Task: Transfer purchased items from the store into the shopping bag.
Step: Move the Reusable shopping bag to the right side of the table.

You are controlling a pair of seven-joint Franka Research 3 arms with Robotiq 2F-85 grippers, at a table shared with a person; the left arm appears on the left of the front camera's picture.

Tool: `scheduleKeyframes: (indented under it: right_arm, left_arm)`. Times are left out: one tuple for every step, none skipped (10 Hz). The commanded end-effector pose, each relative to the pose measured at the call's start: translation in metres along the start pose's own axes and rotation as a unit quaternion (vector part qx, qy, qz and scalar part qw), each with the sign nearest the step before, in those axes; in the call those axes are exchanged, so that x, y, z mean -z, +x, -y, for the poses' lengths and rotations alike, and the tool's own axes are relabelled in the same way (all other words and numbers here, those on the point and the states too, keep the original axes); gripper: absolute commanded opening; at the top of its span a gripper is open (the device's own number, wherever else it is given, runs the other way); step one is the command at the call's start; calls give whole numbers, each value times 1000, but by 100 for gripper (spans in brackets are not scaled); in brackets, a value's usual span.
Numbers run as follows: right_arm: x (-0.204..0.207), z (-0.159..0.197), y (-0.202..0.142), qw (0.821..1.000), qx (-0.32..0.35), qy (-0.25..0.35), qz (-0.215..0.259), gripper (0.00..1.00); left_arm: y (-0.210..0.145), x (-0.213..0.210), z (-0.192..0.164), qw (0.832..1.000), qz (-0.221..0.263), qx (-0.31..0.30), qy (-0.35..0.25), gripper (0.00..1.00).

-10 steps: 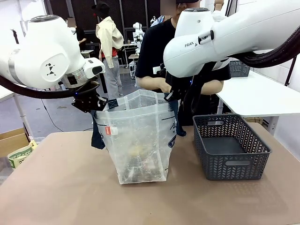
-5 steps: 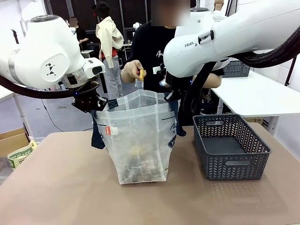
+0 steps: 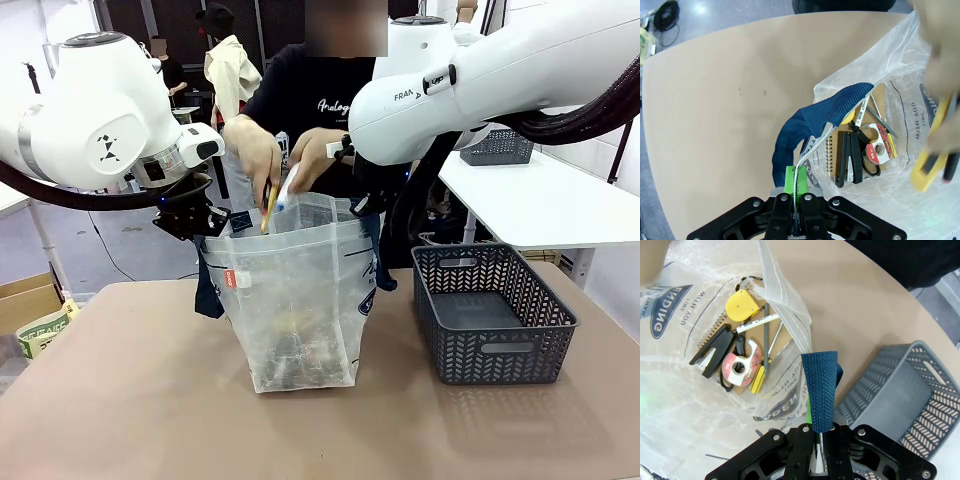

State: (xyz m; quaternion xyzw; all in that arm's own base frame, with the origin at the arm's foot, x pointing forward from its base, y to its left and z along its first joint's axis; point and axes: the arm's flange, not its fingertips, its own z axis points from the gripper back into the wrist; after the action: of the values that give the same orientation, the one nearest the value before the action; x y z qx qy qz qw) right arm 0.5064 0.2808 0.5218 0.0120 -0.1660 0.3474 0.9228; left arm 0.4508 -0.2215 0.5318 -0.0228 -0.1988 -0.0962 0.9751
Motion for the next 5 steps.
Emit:
scheduleKeyframes:
  right_arm:
    - [0,1,-1,1000,3,0,-1,0]
    - [0,1,-1,1000,3,0,-1,0]
    - [0,1,-1,1000,3,0,-1,0]
    - [0,1,-1,1000,3,0,-1,0]
    - [0,1,-1,1000,3,0,-1,0]
  left_arm:
    - [-3,-3,-1,1000,0,-9,2,0]
    - [-3,-3,-1,1000,0,-9,2,0]
    - [-3,-3,-1,1000,0,-9,2,0]
    - [-3,-3,-1,1000,0,-9,2,0]
    - [-3,-3,-1,1000,0,-9,2,0]
